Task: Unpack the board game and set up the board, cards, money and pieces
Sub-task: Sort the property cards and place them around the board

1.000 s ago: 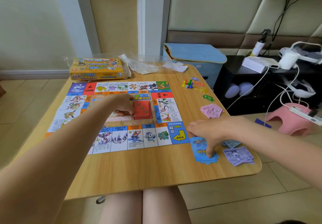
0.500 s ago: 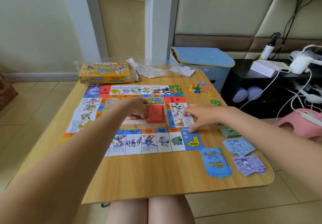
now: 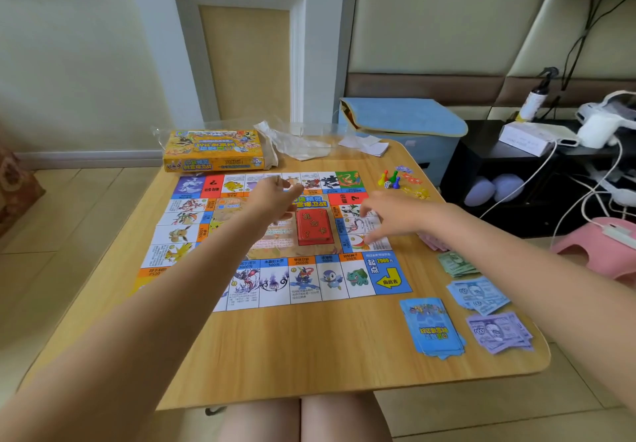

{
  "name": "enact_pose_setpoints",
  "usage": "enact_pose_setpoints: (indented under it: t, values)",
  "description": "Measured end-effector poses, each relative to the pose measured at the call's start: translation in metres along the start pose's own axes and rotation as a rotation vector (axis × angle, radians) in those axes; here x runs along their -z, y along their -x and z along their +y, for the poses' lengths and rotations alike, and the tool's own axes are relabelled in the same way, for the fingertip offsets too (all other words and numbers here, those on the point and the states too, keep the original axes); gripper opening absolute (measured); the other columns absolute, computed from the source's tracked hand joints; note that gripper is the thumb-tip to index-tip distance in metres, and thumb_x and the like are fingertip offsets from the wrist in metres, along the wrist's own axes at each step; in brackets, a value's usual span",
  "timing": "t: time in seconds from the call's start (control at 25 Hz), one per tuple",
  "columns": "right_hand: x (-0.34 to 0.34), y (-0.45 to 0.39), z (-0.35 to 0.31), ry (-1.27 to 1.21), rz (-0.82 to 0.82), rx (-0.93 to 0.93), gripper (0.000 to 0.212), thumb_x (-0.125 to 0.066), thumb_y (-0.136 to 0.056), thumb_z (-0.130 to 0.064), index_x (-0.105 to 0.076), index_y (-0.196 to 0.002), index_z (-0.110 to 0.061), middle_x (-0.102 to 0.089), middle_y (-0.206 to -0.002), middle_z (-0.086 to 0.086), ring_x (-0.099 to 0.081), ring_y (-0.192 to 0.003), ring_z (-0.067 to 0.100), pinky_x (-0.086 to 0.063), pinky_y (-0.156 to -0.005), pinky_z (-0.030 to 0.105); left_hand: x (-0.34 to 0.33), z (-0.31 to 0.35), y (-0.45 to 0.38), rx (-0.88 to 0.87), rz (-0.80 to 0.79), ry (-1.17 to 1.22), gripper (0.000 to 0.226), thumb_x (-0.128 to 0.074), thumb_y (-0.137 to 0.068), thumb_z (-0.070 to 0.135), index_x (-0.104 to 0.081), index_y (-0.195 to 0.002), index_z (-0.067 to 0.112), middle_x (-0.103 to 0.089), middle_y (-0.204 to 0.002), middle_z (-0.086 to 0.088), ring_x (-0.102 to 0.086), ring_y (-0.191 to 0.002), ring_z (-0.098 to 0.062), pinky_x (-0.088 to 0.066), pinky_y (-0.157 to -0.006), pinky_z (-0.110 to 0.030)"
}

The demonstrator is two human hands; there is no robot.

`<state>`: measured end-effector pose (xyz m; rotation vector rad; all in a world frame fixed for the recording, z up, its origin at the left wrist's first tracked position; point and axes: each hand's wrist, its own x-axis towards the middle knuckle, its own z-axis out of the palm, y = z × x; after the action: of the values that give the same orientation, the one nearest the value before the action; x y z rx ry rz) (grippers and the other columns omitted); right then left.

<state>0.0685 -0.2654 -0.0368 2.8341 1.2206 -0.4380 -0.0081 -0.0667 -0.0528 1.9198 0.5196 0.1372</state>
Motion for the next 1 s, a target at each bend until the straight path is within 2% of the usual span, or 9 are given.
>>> enact_pose_setpoints:
  t: [0.08, 0.2, 0.36, 0.52, 0.6, 0.72, 0.84, 0.92, 1.0]
  values:
    - [0.013, 0.0, -0.017, -0.286, 0.209, 0.045, 0.036, -0.063, -0.087, -0.032, -0.057, -0.116, -0.012, -0.055, -0.117, 0.002, -0.052, -0.109, 0.016, -0.041, -0.084, 0.023, 0.006, 0.009, 0.017, 0.136, -0.114, 0.458, 0.041, -0.051, -0.094, 0.033, -0.052, -0.115, -0.003, -0.066, -0.086, -0.011, -0.059, -0.064, -0.017, -0.051, -0.061, -0.027]
    - [0.029, 0.003, -0.05, -0.815, 0.317, 0.123, 0.022, -0.066, -0.086, -0.022, -0.062, -0.104, -0.01, -0.062, -0.098, -0.003, -0.06, -0.089, 0.01, -0.051, -0.075, 0.021, 0.007, 0.015, 0.038, 0.191, -0.435, 0.557, 0.052, -0.038, -0.095, 0.046, -0.057, -0.109, -0.001, -0.071, -0.088, -0.012, -0.066, -0.063, -0.014, -0.057, -0.065, -0.025]
    - [0.031, 0.004, -0.062, -0.911, 0.262, 0.143, 0.009, -0.069, -0.081, -0.005, -0.062, -0.085, -0.01, -0.063, -0.079, 0.0, -0.061, -0.076, 0.016, -0.05, -0.073, 0.029, -0.003, 0.021, 0.048, 0.158, -0.496, 0.555, 0.049, -0.032, -0.095, 0.051, -0.058, -0.105, 0.011, -0.072, -0.086, -0.009, -0.068, -0.071, -0.015, -0.054, -0.076, -0.03]
    - [0.034, 0.01, -0.053, -1.073, 0.237, 0.081, 0.015, -0.069, -0.079, 0.001, -0.058, -0.079, -0.01, -0.061, -0.072, 0.002, -0.059, -0.062, 0.016, -0.051, -0.058, 0.019, 0.011, 0.019, 0.056, 0.186, -0.622, 0.788, 0.03, -0.042, -0.093, 0.025, -0.057, -0.106, 0.003, -0.069, -0.098, -0.021, -0.07, -0.082, -0.028, -0.054, -0.081, -0.04]
    - [0.034, 0.011, -0.049, -1.096, 0.235, 0.079, 0.016, -0.071, -0.077, 0.001, -0.059, -0.078, -0.01, -0.061, -0.07, 0.001, -0.058, -0.061, 0.014, -0.05, -0.054, 0.016, 0.017, 0.019, 0.06, 0.183, -0.632, 0.826, 0.024, -0.038, -0.093, 0.013, -0.055, -0.105, 0.0, -0.07, -0.094, -0.023, -0.071, -0.078, -0.031, -0.057, -0.074, -0.04]
    - [0.036, 0.012, -0.045, -1.143, 0.225, 0.079, 0.016, -0.071, -0.076, 0.002, -0.061, -0.078, -0.01, -0.061, -0.074, 0.004, -0.06, -0.067, 0.011, -0.052, -0.06, 0.016, 0.019, 0.021, 0.062, 0.173, -0.607, 0.763, 0.022, -0.034, -0.096, 0.005, -0.055, -0.099, 0.0, -0.072, -0.083, -0.019, -0.072, -0.069, -0.027, -0.059, -0.06, -0.034]
    - [0.039, 0.016, -0.043, -1.21, 0.199, 0.047, 0.014, -0.069, -0.077, 0.002, -0.062, -0.081, -0.009, -0.062, -0.075, 0.005, -0.062, -0.064, 0.008, -0.05, -0.055, 0.014, 0.021, 0.02, 0.06, 0.186, -0.571, 0.728, 0.018, -0.039, -0.094, 0.002, -0.055, -0.1, 0.0, -0.072, -0.084, -0.019, -0.071, -0.069, -0.027, -0.059, -0.062, -0.034]
    - [0.039, 0.016, -0.044, -1.182, 0.247, 0.031, 0.012, -0.07, -0.078, 0.0, -0.063, -0.082, -0.01, -0.063, -0.077, 0.004, -0.061, -0.066, 0.006, -0.047, -0.054, 0.012, 0.02, 0.019, 0.055, 0.201, -0.567, 0.751, 0.018, -0.041, -0.094, 0.003, -0.054, -0.106, -0.001, -0.07, -0.093, -0.022, -0.071, -0.076, -0.029, -0.059, -0.071, -0.037]
    - [0.037, 0.012, -0.046, -1.155, 0.402, -0.003, 0.009, -0.07, -0.079, -0.006, -0.065, -0.081, -0.013, -0.063, -0.078, 0.0, -0.058, -0.069, 0.004, -0.045, -0.056, 0.011, 0.018, 0.019, 0.049, 0.216, -0.541, 0.827, 0.021, -0.041, -0.095, 0.007, -0.052, -0.111, -0.001, -0.068, -0.1, -0.024, -0.07, -0.082, -0.031, -0.055, -0.079, -0.04]
